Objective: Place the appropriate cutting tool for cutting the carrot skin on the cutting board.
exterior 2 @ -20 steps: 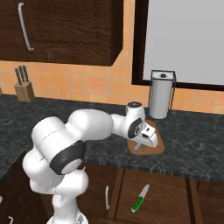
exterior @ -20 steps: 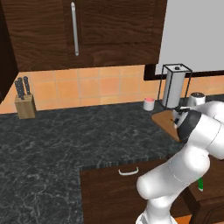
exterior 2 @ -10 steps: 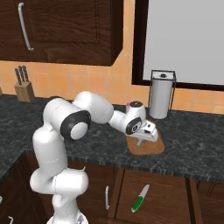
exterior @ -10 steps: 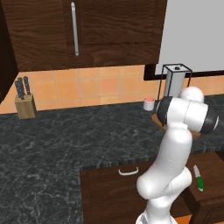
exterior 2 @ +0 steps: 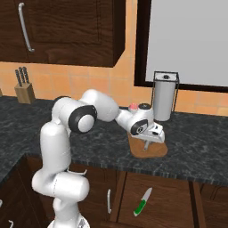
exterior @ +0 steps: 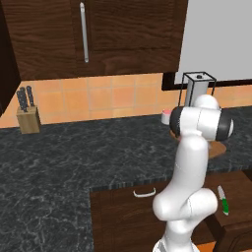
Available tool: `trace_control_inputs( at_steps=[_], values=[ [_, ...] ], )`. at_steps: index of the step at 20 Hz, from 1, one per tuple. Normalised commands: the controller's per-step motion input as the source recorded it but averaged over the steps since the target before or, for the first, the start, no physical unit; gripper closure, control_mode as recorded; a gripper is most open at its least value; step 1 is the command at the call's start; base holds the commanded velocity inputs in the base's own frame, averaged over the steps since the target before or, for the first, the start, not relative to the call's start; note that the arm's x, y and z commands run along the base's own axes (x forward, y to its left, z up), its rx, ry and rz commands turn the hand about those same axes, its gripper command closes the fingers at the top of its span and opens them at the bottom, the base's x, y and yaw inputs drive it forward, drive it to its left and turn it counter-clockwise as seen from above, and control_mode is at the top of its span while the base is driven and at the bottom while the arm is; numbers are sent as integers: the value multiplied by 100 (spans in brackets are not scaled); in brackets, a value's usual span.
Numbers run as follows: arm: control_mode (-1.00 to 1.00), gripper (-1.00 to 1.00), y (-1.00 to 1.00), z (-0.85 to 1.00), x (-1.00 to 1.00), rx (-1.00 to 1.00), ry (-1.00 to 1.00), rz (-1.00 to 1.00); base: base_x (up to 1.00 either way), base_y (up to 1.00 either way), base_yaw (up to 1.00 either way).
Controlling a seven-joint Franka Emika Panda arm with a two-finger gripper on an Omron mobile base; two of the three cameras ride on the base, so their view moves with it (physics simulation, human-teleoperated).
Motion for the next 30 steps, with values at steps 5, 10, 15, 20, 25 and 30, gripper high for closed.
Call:
trace_control_inputs(
  at_steps=[5, 10, 15, 20, 25, 30],
  values=[
    [-100, -100, -1, 2, 16, 0, 0, 1, 0, 0, 0],
    [-100, -100, 12, 82, -59, 0, -4, 1, 0, 0, 0],
    [-100, -100, 33, 75, -100, -1, -19, 0, 0, 0, 0],
    [-100, -100, 98, 45, -100, -5, -15, -2, 0, 0, 0],
    [-100, -100, 95, 27, -100, -3, -8, -6, 0, 0, 0],
    [-100, -100, 64, 39, -100, -6, -7, -7, 0, 0, 0]
  ],
)
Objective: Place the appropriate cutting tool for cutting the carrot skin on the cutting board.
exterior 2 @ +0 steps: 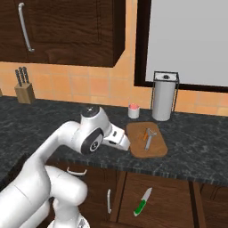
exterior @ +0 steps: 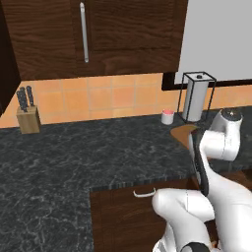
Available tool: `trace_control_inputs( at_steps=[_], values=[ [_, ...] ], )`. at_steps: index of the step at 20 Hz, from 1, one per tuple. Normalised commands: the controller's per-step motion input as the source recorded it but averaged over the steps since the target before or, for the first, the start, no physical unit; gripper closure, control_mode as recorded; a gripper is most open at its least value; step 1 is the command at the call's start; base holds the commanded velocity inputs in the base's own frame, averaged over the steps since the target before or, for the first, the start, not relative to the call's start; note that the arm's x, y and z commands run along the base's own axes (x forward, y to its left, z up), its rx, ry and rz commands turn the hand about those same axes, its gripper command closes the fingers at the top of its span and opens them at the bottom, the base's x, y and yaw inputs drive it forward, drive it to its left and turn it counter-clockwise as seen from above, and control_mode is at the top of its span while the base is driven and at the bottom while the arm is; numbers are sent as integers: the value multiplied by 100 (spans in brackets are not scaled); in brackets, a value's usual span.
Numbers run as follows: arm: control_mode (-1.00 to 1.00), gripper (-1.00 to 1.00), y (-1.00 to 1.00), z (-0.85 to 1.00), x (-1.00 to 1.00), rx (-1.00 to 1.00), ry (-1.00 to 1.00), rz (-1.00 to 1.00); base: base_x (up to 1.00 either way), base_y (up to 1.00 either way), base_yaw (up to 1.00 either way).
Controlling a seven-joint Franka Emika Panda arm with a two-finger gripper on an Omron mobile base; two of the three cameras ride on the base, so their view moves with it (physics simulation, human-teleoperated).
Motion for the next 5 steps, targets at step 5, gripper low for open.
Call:
trace_control_inputs(
  at_steps=[5],
  values=[
    [-100, -100, 46, 45, -100, -5, -6, -3, 0, 0, 0]
  ],
)
